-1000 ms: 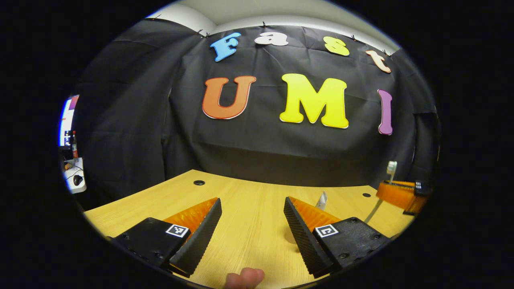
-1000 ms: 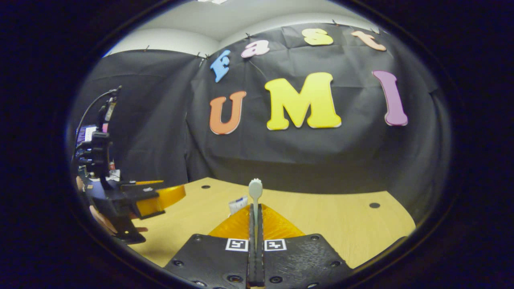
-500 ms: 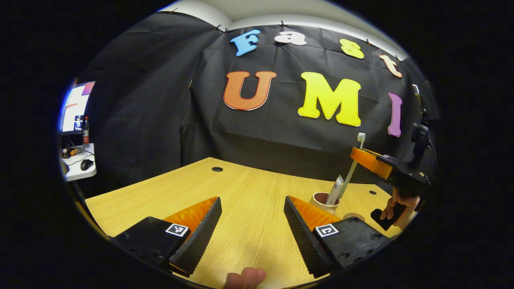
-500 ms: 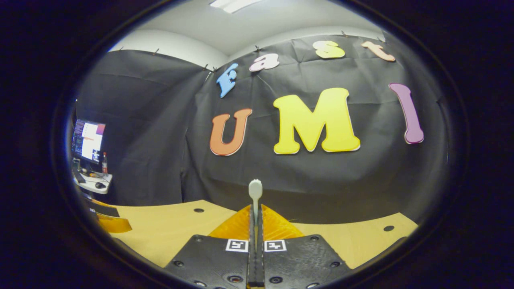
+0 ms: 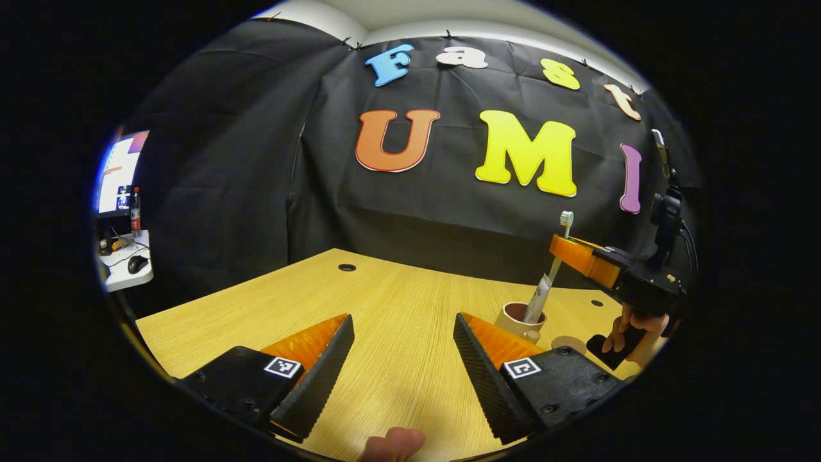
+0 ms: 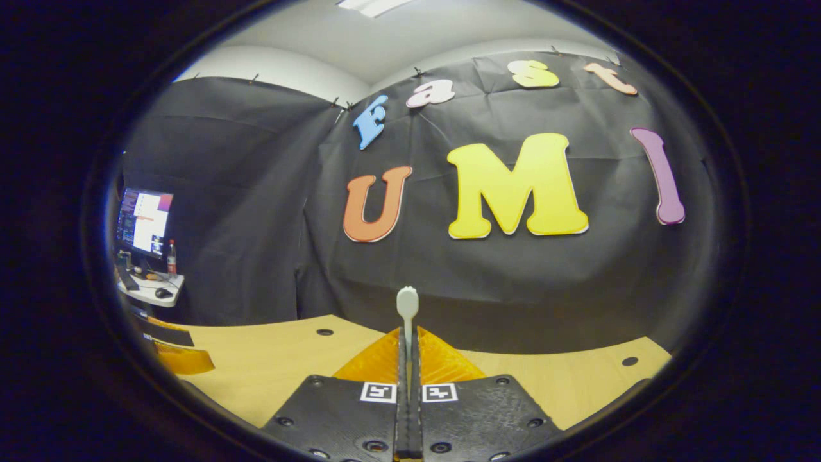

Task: Put the toothbrush and toothpaste on the desktop into the cup, then pick up the cup and place it on the coaster on the desktop.

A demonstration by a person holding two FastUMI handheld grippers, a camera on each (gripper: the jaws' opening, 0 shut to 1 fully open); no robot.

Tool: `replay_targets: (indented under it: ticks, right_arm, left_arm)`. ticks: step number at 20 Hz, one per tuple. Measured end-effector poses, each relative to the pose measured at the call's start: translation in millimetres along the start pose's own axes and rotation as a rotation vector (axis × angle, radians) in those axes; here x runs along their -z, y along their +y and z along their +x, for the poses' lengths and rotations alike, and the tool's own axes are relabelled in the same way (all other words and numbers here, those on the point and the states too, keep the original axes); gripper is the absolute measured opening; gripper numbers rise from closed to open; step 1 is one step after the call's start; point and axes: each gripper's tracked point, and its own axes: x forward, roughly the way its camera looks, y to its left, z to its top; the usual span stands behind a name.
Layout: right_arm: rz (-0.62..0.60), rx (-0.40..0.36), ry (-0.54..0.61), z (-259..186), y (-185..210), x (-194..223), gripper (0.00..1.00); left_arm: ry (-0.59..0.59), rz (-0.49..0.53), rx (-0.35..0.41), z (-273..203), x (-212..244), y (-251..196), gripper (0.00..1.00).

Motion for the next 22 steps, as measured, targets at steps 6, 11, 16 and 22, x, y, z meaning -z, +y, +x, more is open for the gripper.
replay_targets:
  ticks: [6,11,16,22]
  right_arm:
    - [-0.008,-0.03,0.058,-8.9,1.9,12.5,0.54]
    - [0.01,-0.029,0.036,-21.8,0.6,0.9,0.95]
    - [0.05,0.044,-0.031,-46.3,-15.9,-31.4,0.95]
    - [0.035,0.042,-0.112,-134.9,-34.9,-72.8,0.94]
  left_arm:
    - [0.012,-0.017,-0.001,-0.5,0.6,-4.5,0.99]
    - [-0.003,0.001,0.013,-5.7,-5.6,-16.9,0.99]
    - [-0.033,0.039,0.082,-11.5,-19.7,-45.6,0.98]
    - [0.064,0.061,0.232,-12.6,-19.2,-105.1,0.98]
